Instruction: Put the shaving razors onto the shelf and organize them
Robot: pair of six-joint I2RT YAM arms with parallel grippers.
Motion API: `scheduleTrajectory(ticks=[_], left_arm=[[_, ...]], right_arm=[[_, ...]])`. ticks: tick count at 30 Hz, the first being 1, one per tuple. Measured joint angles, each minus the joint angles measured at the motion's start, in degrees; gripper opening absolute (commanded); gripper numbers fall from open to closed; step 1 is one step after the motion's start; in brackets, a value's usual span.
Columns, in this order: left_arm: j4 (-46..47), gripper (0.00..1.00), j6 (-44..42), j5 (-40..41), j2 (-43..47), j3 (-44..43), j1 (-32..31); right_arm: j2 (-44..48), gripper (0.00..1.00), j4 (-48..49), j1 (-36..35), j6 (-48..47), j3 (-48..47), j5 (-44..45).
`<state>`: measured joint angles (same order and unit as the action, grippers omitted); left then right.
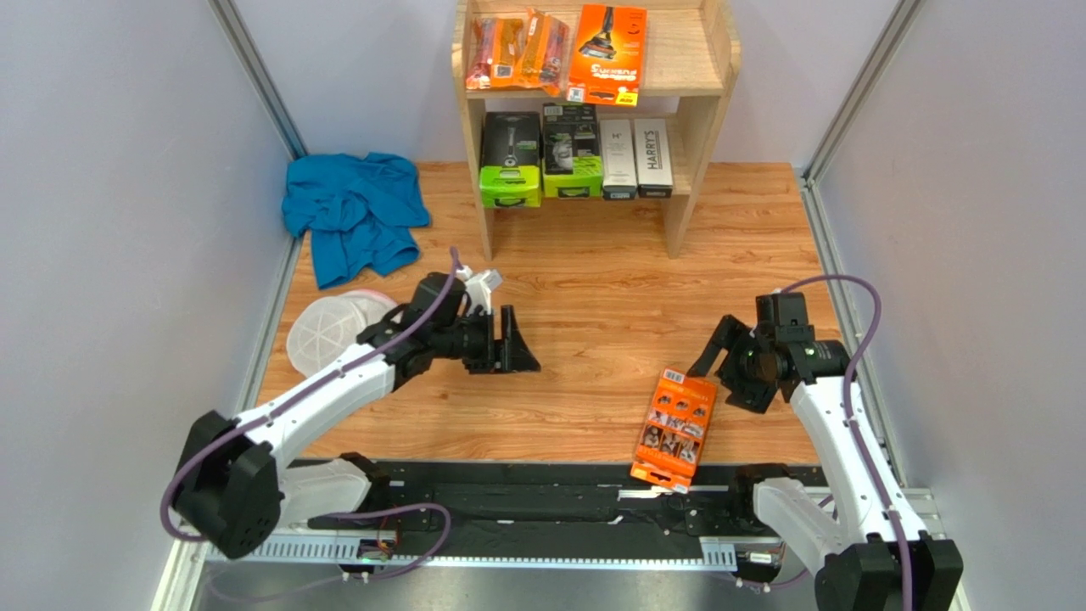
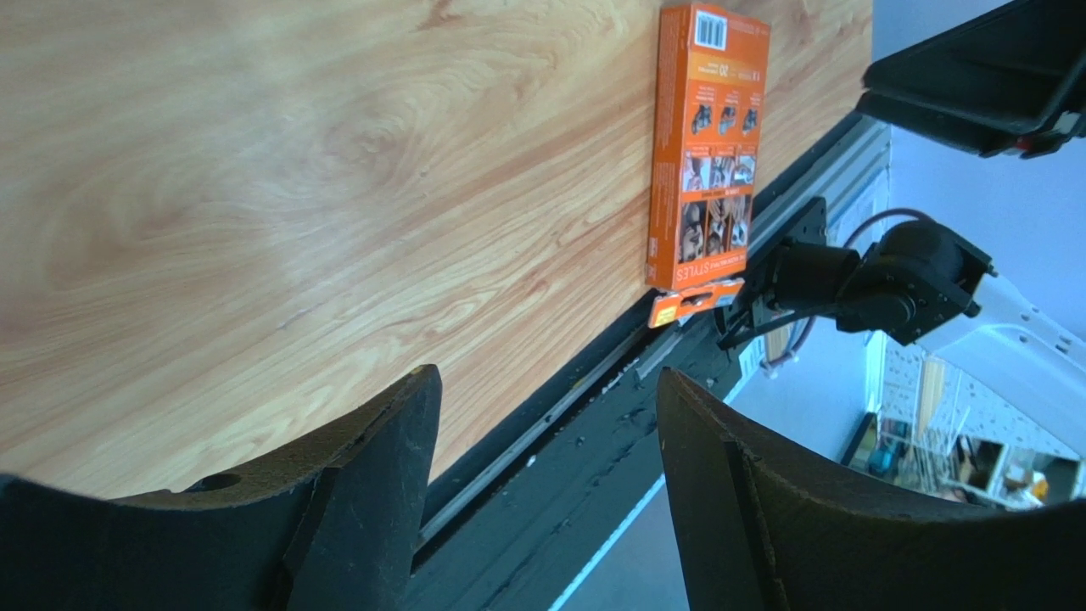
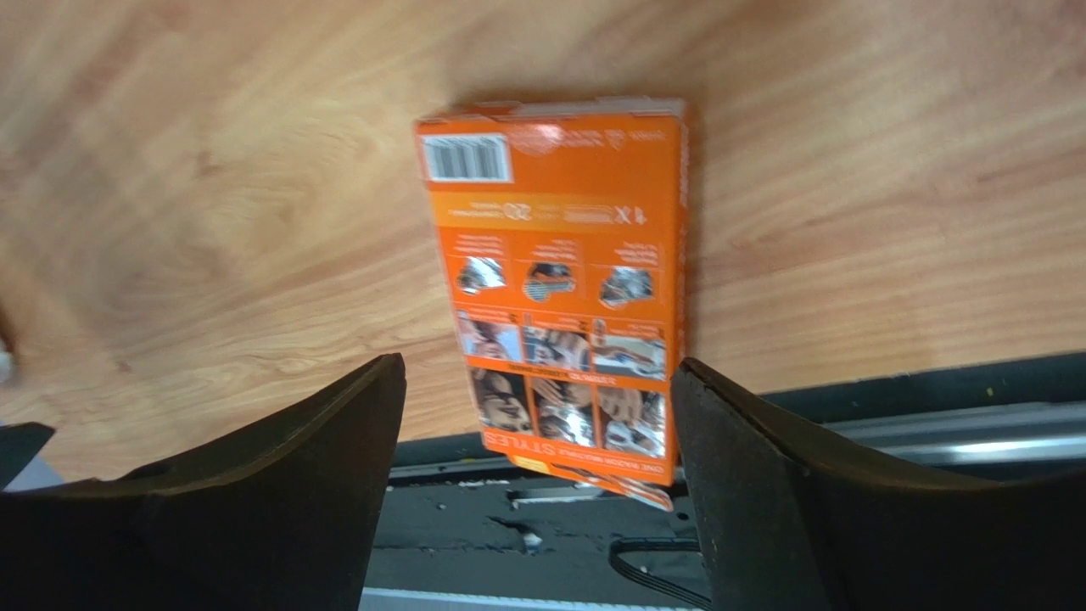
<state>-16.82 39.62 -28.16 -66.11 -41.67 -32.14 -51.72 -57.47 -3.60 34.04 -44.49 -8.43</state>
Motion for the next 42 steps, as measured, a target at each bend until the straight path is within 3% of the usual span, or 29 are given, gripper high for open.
scheduleTrajectory(ticks=[8, 22, 27, 36, 42], left_arm=[[5.8, 0.71, 5.4, 1.6, -14.6, -6.4, -8.8], [13.8, 0.70, 9.2, -0.7, -32.3, -18.5, -13.0], [15.3, 0.70, 9.6, -2.0, -36.4, -19.4, -13.9], [14.4, 0.70, 10.2, -2.0, -38.2, -19.4, -13.9], [13.4, 0.70, 11.4, -2.1, -41.0, -19.5, -14.0]], right_arm=[[-3.3, 0.80, -1.6, -0.1, 2.6, 2.2, 2.8], [-1.8, 0.79, 5.1, -0.5, 9.0, 17.5, 0.3], [-3.5, 0.64, 10.2, -0.6, 9.4, 18.5, -2.8], [-11.2, 0.55, 21.7, -3.8, 11.4, 18.6, -10.6], [-12.4, 0.51, 26.4, -8.0, 13.6, 18.6, -11.2]])
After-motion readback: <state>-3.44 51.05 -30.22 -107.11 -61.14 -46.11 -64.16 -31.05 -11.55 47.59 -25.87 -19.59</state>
